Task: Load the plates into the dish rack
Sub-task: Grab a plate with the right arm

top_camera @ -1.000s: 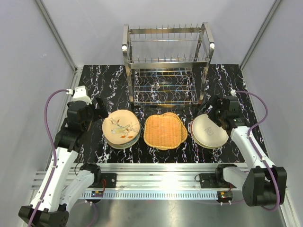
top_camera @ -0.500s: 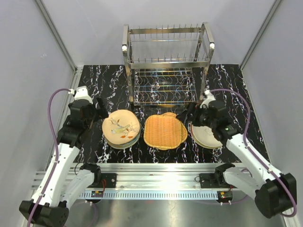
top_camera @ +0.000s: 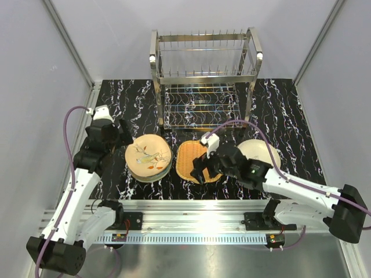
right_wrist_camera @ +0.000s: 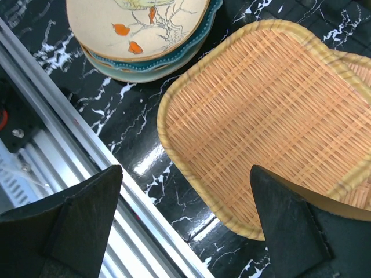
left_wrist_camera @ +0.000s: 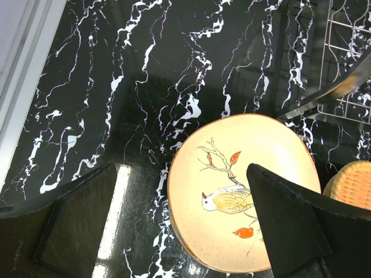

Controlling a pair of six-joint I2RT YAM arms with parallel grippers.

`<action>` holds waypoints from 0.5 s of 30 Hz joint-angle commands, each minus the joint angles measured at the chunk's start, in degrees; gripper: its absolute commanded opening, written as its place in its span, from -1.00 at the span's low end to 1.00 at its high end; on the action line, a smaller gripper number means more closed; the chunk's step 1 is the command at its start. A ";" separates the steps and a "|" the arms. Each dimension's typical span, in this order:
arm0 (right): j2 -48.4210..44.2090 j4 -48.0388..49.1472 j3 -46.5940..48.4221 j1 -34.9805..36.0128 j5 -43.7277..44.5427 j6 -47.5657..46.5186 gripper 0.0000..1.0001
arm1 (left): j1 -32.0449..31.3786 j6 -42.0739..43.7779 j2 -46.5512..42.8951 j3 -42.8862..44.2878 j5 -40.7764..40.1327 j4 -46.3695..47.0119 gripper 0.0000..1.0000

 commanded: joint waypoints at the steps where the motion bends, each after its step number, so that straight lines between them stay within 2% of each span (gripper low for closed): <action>1: 0.99 1.01 0.74 5.87 11.79 -5.76 0.99 | 0.94 -0.66 0.56 2.91 1.63 1.45 0.98; 6: 4.94 0.39 1.00 10.55 20.67 -8.84 0.97 | 1.38 -0.48 1.00 2.82 3.83 1.80 0.98; 10: 8.46 3.81 2.31 14.24 26.12 -9.98 0.98 | 1.82 -0.66 1.26 2.82 4.01 1.98 0.98; 15: 17.24 4.52 8.19 19.08 31.23 -12.09 0.98 | 2.35 -0.66 1.70 3.09 5.24 2.07 0.98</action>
